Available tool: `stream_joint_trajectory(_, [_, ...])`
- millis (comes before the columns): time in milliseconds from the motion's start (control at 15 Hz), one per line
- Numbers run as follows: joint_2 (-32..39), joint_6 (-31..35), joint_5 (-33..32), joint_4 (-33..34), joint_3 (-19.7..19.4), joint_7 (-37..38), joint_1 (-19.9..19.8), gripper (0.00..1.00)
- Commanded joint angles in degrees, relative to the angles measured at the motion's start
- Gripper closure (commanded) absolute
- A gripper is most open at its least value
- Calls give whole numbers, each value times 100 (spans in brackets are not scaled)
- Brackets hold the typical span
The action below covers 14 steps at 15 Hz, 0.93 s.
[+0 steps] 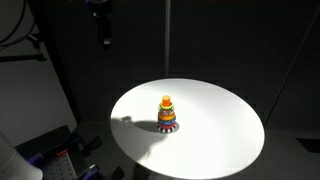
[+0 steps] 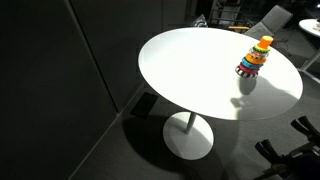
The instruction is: Pick up the lime green ring from the ring holder and put it on the table
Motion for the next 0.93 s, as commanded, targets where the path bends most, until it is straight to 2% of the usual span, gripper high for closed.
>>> stream_joint_trajectory(0, [336,564,-170,51,38,154,-133,0])
stream_joint_trajectory(400, [979,1699,-520,74,-19,355,-310,0])
stream_joint_trajectory(867, [1549,2875,-1292,-68,-104,894,-513,0])
